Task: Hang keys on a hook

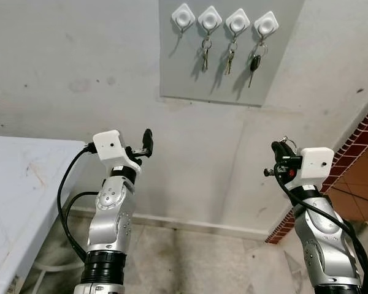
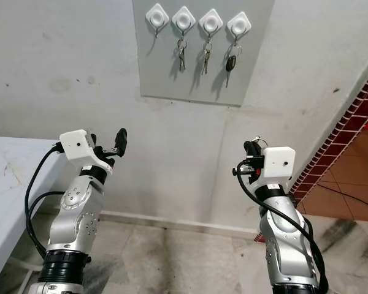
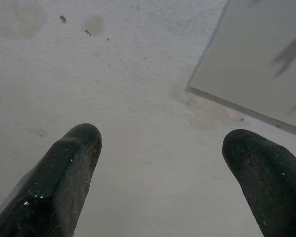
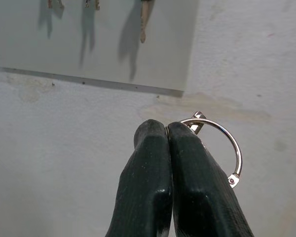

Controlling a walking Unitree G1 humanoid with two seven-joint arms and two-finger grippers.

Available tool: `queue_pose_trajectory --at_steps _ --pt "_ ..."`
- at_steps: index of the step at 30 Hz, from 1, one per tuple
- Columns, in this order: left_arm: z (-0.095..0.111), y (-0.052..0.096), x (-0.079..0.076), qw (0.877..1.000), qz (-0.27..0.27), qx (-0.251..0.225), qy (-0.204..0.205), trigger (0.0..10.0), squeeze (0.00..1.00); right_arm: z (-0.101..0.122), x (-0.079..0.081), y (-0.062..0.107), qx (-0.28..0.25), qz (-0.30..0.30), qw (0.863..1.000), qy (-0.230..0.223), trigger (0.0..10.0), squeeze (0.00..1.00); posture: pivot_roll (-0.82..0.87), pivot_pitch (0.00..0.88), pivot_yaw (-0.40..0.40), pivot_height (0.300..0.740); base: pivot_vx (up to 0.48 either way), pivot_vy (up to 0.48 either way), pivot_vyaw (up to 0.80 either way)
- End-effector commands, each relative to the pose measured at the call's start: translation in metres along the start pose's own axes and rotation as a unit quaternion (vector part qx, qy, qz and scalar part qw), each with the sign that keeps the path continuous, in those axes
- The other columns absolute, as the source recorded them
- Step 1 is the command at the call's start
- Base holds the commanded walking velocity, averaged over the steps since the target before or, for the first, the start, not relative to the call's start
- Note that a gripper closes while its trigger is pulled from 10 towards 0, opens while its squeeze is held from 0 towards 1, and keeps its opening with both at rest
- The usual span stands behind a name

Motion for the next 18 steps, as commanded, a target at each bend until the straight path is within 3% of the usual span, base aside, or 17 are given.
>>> queue_pose_trajectory --at_steps 1,3,18 --pt "0.0025 -0.0014 -0.0052 1.0 -0.005 -0.002 -0.006 10.0 0.0 0.0043 -0.0025 -0.0014 -0.008 -0.003 1.0 0.0 10.0 0.0 -0.04 0.0 -0.048 0.74 0.364 0.0 0.0" --pt "0.0013 -0.0014 -0.0045 1.0 0.0 0.001 -0.006 10.0 0.0 0.0043 -0.0025 -0.0015 -0.007 -0.002 1.0 0.0 10.0 0.0 -0.04 0.0 -0.049 0.74 0.324 0.0 0.0" --pt "0.0007 -0.0004 -0.0048 1.0 0.017 -0.004 -0.012 10.0 0.0 0.0047 -0.0016 -0.0025 -0.008 0.002 1.0 0.002 10.0 0.0 -0.04 0.0 -0.055 0.74 0.0 0.0 0.0"
Point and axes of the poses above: a point about 5 cm out from each wrist's last joint towards the gripper, its own y axis pointing back from the gripper into the wrist, its own z axis along the axis of the wrist's last joint, x = y × z, the point moved 4 cm from there along -y, pointing out of the wrist towards the gripper
